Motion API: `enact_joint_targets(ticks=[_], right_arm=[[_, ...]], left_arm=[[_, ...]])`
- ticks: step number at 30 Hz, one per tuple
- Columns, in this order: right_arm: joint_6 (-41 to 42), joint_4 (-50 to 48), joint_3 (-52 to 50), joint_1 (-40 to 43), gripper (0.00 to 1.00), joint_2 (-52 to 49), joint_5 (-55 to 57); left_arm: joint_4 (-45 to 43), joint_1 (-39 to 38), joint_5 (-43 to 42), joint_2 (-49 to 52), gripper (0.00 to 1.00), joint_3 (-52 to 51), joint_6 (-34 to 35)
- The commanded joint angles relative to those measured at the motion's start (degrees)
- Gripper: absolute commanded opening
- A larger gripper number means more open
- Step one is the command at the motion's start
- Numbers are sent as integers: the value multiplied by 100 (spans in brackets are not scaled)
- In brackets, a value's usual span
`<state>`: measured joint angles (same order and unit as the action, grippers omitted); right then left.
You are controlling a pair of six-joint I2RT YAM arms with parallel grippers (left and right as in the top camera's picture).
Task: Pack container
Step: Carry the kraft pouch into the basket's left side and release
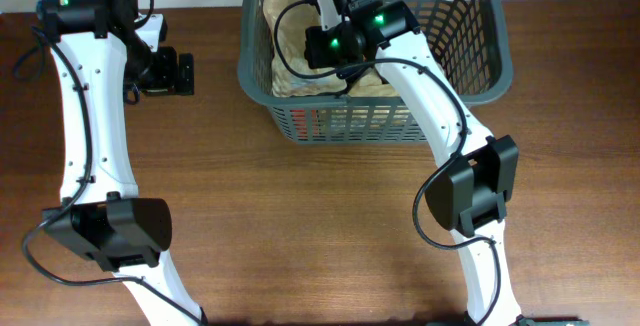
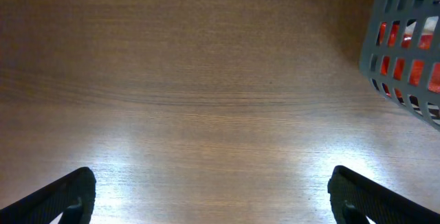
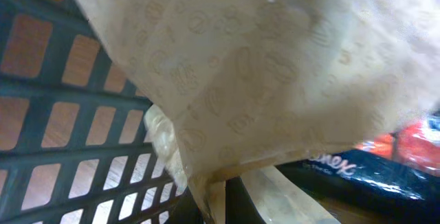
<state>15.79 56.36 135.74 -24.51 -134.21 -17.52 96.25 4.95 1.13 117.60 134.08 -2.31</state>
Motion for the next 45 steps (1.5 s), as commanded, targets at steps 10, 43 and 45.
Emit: enact_joint_targets(ticks=[10,43,45], right_arm=[[-809,426,98,116,75,758,1438],[-1641,4057,957,1974,78,8533,2371],[-1641,4092,538,1971,77,9012,2450]], left_arm=[[2,9,37,-17,99,-13,61],[2,9,37,-17,99,-13,61],[2,9,37,-17,99,-13,61]])
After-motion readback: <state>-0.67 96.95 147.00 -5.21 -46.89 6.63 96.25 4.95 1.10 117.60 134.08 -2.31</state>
